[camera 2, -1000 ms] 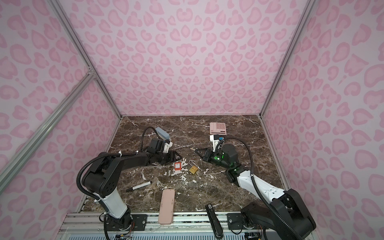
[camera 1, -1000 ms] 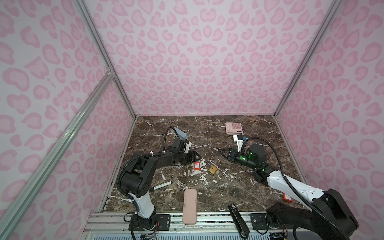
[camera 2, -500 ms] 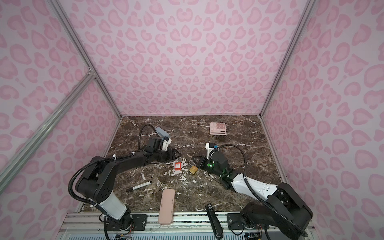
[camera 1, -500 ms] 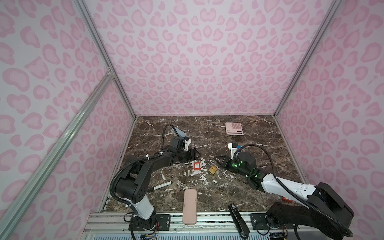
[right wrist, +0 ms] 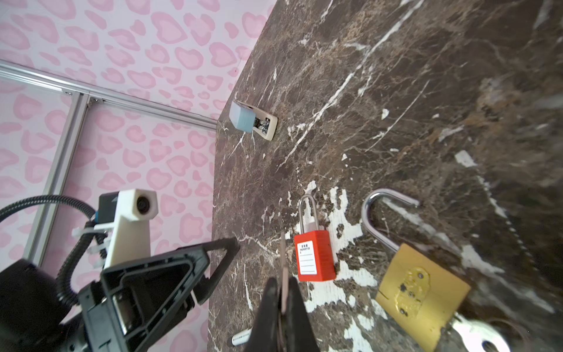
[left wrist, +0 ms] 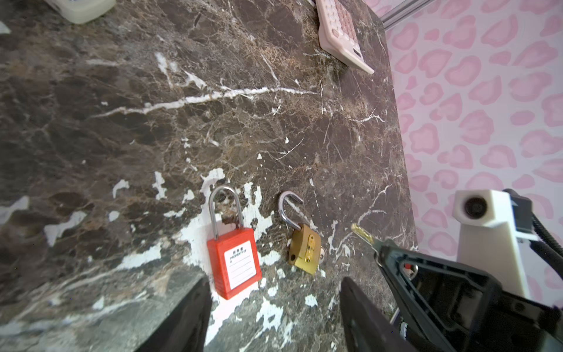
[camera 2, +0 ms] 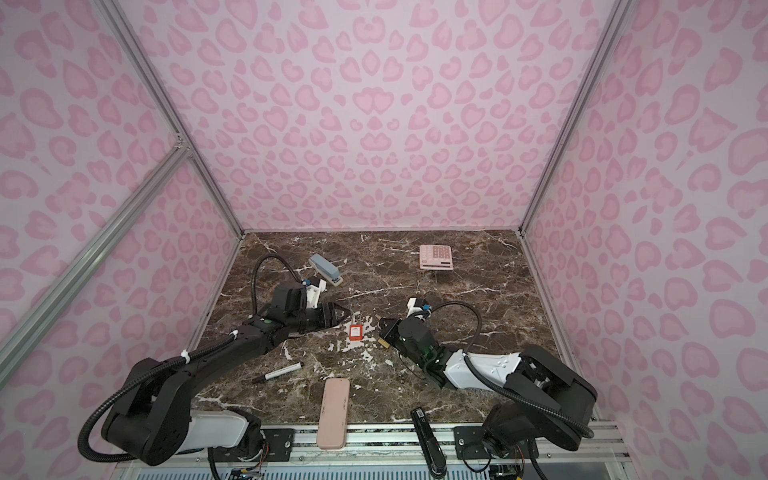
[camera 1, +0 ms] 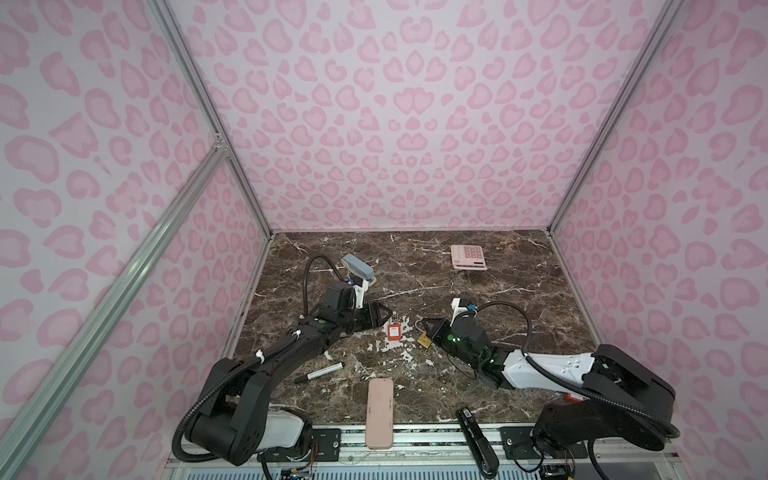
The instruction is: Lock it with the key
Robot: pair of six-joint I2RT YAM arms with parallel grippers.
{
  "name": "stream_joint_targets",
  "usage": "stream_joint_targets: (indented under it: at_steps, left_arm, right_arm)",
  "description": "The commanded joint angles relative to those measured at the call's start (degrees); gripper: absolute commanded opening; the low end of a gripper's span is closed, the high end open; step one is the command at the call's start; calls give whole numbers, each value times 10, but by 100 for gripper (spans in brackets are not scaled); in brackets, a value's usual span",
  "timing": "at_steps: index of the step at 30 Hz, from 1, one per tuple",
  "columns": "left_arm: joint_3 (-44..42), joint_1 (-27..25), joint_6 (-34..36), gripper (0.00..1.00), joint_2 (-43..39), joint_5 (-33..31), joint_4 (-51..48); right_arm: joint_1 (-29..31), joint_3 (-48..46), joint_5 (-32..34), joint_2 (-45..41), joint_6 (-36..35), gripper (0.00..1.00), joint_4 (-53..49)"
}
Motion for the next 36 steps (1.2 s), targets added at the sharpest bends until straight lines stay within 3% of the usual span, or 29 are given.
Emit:
stream_joint_targets:
  at_steps: [1, 10, 32, 36]
  left_arm:
    - [-24, 1, -19, 69, -31, -5, 17]
    - [-80, 1, -48, 70, -100, 6, 34]
    - [-149, 2, -84, 72, -166, 2, 58]
    - [-157, 2, -84, 72, -175, -8, 56]
  right_arm:
    - [7, -4, 39, 35, 44, 0, 72]
    - [26, 52, 40, 129, 76, 0, 82]
    - [48, 88, 76, 211, 152, 0, 48]
    - [49, 98, 72, 210, 154, 14, 19]
